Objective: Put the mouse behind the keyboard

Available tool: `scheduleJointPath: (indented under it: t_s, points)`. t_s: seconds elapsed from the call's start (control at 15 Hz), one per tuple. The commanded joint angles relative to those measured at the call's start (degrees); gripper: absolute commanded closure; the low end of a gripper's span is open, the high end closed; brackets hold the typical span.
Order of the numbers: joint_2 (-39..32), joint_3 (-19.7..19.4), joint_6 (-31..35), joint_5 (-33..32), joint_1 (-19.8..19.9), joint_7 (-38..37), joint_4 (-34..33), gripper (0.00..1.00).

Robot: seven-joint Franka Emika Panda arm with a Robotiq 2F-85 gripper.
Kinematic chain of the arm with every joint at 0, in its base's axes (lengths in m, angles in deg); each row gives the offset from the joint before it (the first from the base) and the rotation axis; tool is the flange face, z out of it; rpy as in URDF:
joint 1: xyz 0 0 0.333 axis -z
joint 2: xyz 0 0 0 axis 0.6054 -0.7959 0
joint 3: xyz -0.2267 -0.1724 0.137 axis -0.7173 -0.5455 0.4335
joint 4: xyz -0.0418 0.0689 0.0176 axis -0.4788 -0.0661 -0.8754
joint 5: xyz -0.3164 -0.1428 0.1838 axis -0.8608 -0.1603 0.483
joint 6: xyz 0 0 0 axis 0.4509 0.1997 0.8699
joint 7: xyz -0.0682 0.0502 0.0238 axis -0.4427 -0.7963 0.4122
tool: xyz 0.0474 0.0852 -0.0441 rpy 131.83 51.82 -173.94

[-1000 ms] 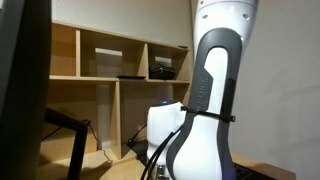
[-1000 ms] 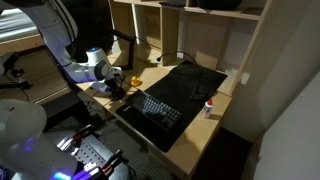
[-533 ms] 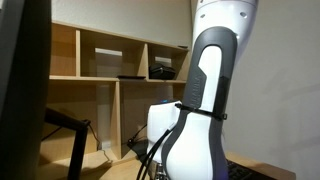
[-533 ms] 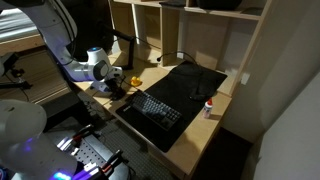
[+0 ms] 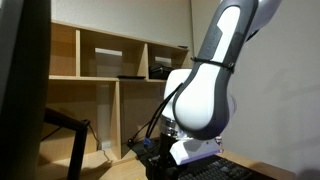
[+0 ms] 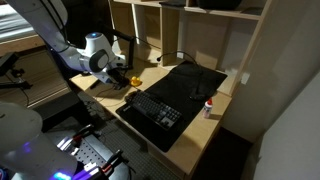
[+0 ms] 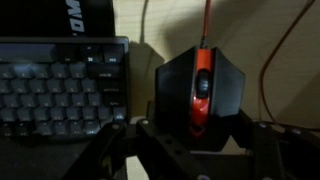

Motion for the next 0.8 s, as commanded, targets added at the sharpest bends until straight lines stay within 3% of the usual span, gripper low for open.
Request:
scheduleJointPath:
  t_s: [0.0,0.07,0.13,0.27,0.33,0.67,0.73]
  points:
    - [2.0,0.8,-0.1,0.2,0.8,0.5,1.1,0.31]
    - [3.2,1.3,-0.1,0.2,1.1,0.5,2.0,0.31]
    - [3.8,1.5,-0.1,0.2,1.2,0.5,2.5,0.56]
    - [2.3,1.6,-1.0,3.7,2.5,0.8,0.3,0.56]
    - [2.7,5.1,-1.1,8.3,7.1,1.4,-0.6,0.56]
    - [3.5,2.8,-4.5,16.6,15.7,0.8,-6.9,0.56]
    - [3.7,3.9,-1.9,13.7,14.5,0.7,-4.2,0.31]
